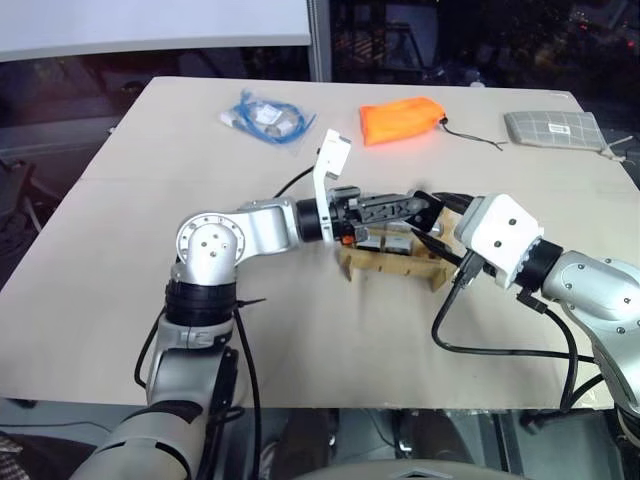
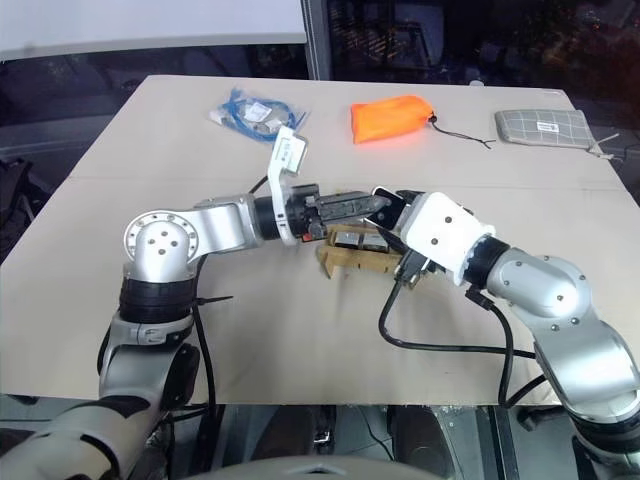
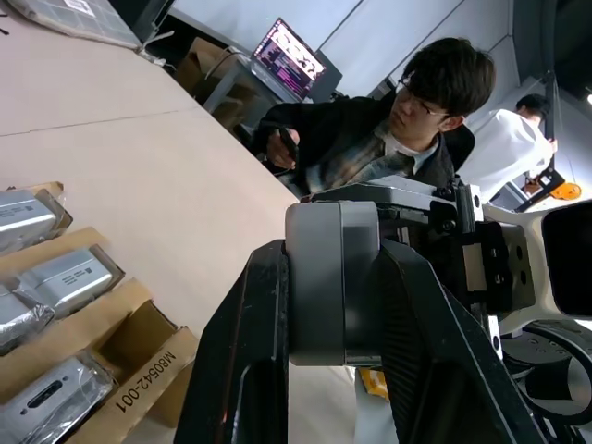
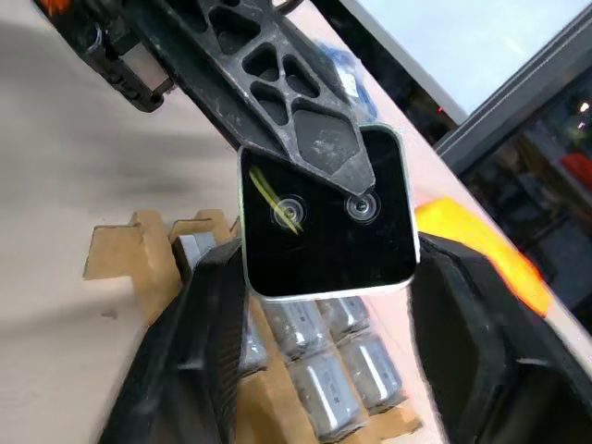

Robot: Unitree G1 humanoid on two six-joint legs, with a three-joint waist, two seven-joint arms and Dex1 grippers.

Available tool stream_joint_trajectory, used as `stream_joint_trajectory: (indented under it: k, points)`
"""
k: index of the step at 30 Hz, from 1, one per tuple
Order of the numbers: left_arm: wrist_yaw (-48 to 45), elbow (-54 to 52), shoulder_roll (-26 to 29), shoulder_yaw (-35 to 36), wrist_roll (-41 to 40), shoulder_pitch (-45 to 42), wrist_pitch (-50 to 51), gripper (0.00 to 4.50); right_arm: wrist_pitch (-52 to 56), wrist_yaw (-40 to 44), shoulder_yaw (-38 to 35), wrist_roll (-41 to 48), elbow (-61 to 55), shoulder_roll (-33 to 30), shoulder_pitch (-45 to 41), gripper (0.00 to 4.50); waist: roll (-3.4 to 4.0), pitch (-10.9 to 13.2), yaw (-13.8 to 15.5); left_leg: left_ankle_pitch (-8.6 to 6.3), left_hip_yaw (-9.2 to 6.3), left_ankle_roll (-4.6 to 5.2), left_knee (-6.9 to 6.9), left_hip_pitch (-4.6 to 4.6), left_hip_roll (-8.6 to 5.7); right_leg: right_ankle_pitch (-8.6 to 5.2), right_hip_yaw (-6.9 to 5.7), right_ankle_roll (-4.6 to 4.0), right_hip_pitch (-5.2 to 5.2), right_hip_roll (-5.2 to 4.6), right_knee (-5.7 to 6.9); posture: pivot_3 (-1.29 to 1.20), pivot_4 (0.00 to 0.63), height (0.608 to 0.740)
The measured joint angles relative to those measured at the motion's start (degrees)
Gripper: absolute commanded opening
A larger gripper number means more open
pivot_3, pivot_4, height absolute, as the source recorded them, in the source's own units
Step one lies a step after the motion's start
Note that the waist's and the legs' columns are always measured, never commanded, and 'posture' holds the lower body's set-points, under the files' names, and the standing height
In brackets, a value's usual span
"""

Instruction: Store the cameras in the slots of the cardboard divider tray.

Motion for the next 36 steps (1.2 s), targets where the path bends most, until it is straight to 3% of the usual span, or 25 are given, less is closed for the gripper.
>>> stream_joint_trajectory:
  k: [2,8,12,16,24,33,34,36]
  points:
    - [-2.3,0.3,0.5,-0.6,2.1,-0.6,-0.7,0.71,0.2,-0.6,-0.2,0.0,-1.0,-0.1,-0.1,4.45,0.00,0.0,0.0,0.00,0.00,0.00,0.00,0.00,-0.01,0.00,0.00,0.00,0.00,0.00,-0.02,0.00,0.150,0.740]
    - [-22.5,6.8,6.1,-13.2,23.4,-4.9,-18.0,0.71,0.7,-0.2,-13.0,5.3,-4.2,3.2,17.0,4.45,0.00,0.0,1.2,0.00,0.00,0.00,-0.11,-0.07,-0.41,-0.01,-0.09,0.00,0.01,-0.09,-0.12,0.00,0.150,0.740]
    - [-34.8,16.2,4.9,-21.1,36.0,-7.5,-31.5,0.71,0.2,3.0,-21.8,9.8,-5.4,3.3,26.6,4.45,-0.01,0.0,0.9,-0.14,-0.01,0.24,-0.11,-0.07,-0.43,-0.02,-0.05,0.00,0.01,-0.11,-0.17,0.00,0.150,0.740]
    - [-44.7,30.3,-1.8,-25.6,45.8,-14.3,-43.6,0.71,-1.9,3.3,-28.9,14.0,-6.2,4.6,31.3,4.45,-0.02,0.0,0.8,-0.15,-0.10,0.28,-0.10,-0.08,-0.41,-0.03,-0.06,0.01,0.00,-0.05,-0.14,0.00,0.150,0.740]
    - [-51.7,49.8,-7.7,-28.6,59.7,-22.0,-61.0,0.71,-7.2,0.2,-28.5,14.1,-6.9,5.1,37.4,4.45,-0.03,0.0,0.8,-0.16,-0.12,0.29,-0.10,-0.11,-0.43,-0.05,-0.02,0.05,-0.01,-0.04,-0.16,0.00,0.150,0.740]
    - [-54.2,59.6,-11.8,-28.6,68.3,-25.7,-70.2,0.71,-11.2,-3.5,-26.6,13.7,-6.9,3.9,40.7,4.45,-0.05,0.0,0.6,-0.17,-0.14,0.30,-0.09,-0.10,-0.41,-0.06,-0.03,0.06,-0.01,-0.04,-0.13,0.00,0.150,0.740]
    - [-54.2,60.5,-12.2,-28.6,69.3,-26.2,-70.4,1.75,-11.5,-3.8,-26.5,13.7,-6.9,3.7,40.8,4.50,-0.06,0.0,0.6,-0.17,-0.14,0.30,-0.09,-0.10,-0.41,-0.06,-0.03,0.07,-0.01,-0.04,-0.13,0.00,0.150,0.740]
    - [-53.8,62.1,-12.4,-28.6,71.2,-27.2,-70.6,2.59,-11.7,-4.2,-26.3,13.7,-6.9,3.4,40.8,4.50,-0.06,0.0,0.6,-0.17,-0.14,0.30,-0.09,-0.10,-0.41,-0.06,-0.02,0.07,-0.01,-0.04,-0.13,0.00,0.150,0.740]
